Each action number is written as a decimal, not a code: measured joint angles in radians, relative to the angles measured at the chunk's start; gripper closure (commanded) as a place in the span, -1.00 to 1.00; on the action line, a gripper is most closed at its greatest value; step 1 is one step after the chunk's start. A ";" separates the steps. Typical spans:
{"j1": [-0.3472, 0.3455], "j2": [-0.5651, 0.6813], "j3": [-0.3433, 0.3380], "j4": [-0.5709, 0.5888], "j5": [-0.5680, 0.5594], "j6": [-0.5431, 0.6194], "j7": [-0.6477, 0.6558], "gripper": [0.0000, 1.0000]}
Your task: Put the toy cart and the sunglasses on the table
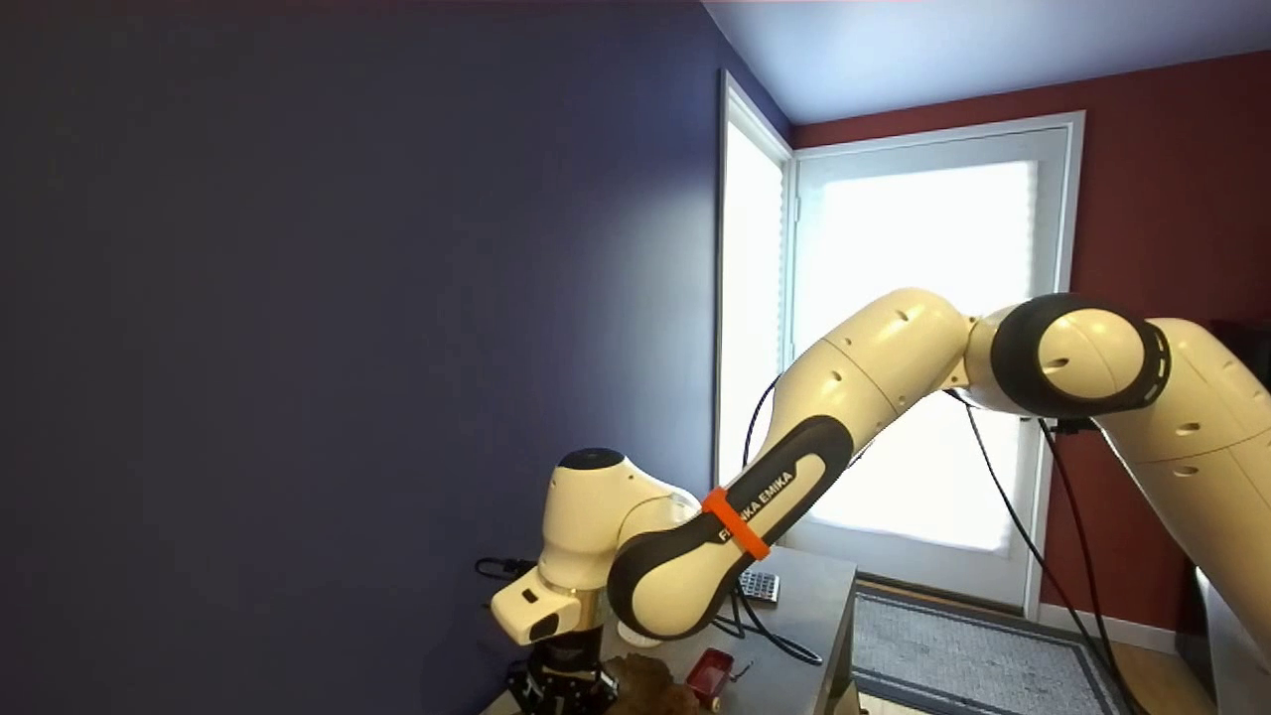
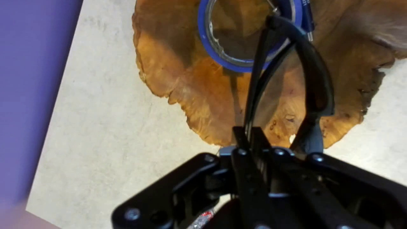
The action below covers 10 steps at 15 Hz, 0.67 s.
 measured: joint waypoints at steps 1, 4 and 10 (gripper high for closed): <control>0.022 0.001 -0.001 0.013 -0.025 -0.028 0.000 0.96; 0.091 0.013 -0.003 0.058 -0.111 -0.111 -0.001 0.84; 0.088 0.020 -0.002 0.064 -0.115 -0.118 0.005 0.84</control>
